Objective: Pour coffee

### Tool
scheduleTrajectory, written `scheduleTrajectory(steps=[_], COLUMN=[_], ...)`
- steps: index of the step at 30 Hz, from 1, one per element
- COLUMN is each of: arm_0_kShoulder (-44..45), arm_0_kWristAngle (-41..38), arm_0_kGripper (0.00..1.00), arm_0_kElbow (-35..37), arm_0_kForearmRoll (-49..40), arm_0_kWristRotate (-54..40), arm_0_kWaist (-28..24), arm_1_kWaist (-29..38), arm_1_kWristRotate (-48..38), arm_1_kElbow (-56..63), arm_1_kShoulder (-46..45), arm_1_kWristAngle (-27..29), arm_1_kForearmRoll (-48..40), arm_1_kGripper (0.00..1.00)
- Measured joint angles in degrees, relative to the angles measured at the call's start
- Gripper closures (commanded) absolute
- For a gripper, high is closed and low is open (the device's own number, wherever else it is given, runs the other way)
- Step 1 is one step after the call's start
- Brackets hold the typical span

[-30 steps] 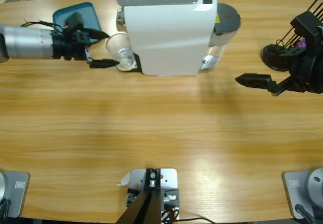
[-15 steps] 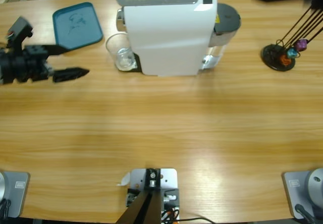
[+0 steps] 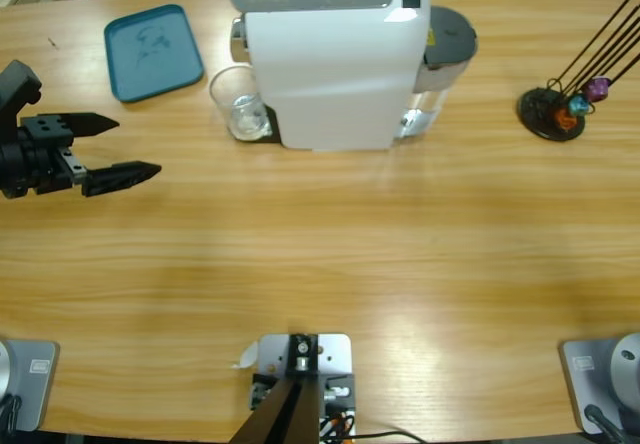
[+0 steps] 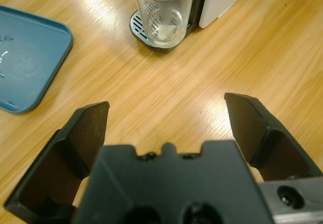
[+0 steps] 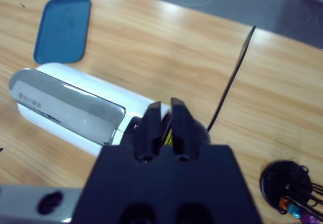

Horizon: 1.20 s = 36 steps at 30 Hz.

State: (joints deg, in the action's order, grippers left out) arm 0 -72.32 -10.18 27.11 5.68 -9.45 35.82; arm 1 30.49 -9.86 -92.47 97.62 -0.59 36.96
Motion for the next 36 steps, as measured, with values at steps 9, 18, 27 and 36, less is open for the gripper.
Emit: scheduleTrajectory(steps=[9,18,27,36], arm_0_kShoulder=[0.0,0.0,0.0,0.0], arm_0_kWristAngle=[2.2,2.2,2.2,2.3], arm_0_kGripper=[0.0,0.0,0.0,0.0], arm_0_kElbow=[0.0,0.0,0.0,0.0], arm_0_kForearmRoll=[0.0,0.0,0.0,0.0], arm_0_kWristRotate=[2.2,2.3,2.4,2.7], arm_0_kWaist=[0.0,0.0,0.0,0.0], arm_1_kWaist=[0.0,0.0,0.0,0.0], arm_1_kWristRotate=[-1.0,-1.5,-1.4,0.0], arm_1_kElbow=[-0.2,-0.2,-0.7,-0.5], arm_1_kShoulder=[1.2,1.2,1.6,1.8], arm_1_kWristAngle=[-7.1,-9.5,-9.2,-6.9], arm_1_kForearmRoll=[2.2,3.5,3.5,3.7], arm_1_kGripper=[1.0,1.0,1.0,1.0])
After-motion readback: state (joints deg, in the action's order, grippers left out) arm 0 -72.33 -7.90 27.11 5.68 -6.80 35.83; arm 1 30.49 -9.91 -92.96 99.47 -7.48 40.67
